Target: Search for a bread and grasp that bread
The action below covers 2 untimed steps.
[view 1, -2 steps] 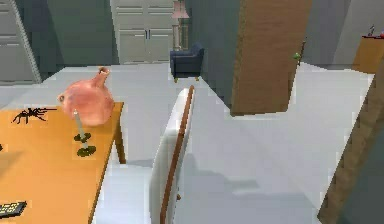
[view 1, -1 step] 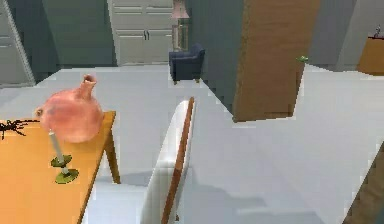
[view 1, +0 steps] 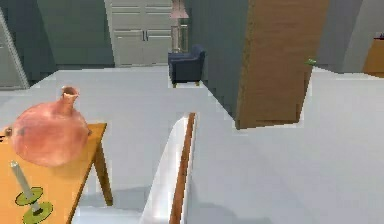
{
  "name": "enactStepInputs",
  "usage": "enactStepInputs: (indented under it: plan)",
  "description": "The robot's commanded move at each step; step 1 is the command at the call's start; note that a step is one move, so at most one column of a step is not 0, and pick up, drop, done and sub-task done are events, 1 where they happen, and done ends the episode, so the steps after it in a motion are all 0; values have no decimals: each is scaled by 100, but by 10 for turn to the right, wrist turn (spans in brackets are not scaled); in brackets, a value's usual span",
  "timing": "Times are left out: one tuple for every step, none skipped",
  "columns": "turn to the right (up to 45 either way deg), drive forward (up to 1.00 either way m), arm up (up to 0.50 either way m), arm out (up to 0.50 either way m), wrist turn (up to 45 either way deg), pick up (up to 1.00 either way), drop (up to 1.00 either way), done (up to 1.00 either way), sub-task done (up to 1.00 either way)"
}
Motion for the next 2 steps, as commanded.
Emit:
enactStepInputs:
  plan:
    - [450, 0, 0, 0, 0, 0, 0, 0, 0]
    - [450, 0, 0, 0, 0, 0, 0, 0, 0]
